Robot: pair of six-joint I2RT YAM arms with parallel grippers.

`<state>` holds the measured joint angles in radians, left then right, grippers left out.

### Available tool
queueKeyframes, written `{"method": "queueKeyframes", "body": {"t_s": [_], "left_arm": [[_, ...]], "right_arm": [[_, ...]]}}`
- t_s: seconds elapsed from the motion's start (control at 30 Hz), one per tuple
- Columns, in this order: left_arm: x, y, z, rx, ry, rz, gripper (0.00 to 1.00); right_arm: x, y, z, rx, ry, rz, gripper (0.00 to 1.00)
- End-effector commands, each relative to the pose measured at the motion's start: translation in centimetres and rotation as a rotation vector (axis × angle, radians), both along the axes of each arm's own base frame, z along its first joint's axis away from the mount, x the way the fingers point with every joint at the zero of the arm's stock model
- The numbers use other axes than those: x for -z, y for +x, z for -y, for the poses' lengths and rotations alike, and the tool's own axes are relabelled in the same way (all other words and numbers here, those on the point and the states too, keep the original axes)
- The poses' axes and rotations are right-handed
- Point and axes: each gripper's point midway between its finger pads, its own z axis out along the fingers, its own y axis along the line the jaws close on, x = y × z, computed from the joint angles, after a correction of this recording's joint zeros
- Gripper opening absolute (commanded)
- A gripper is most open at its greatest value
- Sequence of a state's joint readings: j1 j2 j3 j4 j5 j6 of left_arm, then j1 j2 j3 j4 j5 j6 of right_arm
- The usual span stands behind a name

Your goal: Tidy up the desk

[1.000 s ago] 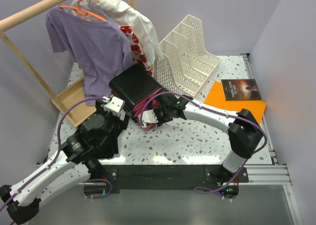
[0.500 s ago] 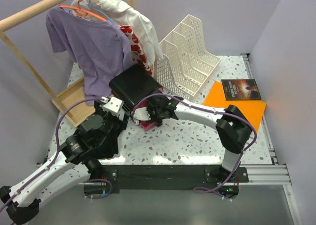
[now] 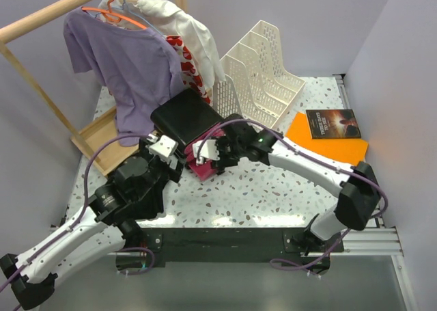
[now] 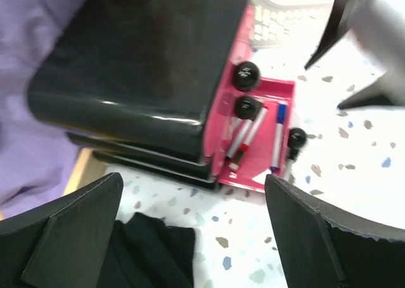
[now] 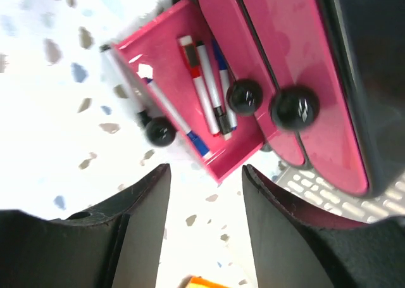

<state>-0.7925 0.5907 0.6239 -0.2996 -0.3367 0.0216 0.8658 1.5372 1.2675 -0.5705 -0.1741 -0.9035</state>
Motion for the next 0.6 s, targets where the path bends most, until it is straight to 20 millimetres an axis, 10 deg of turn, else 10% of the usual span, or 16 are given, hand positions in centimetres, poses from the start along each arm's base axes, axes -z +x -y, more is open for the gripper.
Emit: {"method": "queueKeyframes", "body": {"t_s": [0.0,0.57], "left_arm": [[0.3,-0.7,3.7,0.175,-0.045,-0.045,1.0],[9.2,-5.5,14.9,0.273,-0.043,-0.545,0.92]], "right_arm": [[-0.8,-3.6,2.7,-0.006,0.115,-0.252,0.54],[-3.6,-1.8,10.2,0.257,0.463,-0.467,0.57]]}}
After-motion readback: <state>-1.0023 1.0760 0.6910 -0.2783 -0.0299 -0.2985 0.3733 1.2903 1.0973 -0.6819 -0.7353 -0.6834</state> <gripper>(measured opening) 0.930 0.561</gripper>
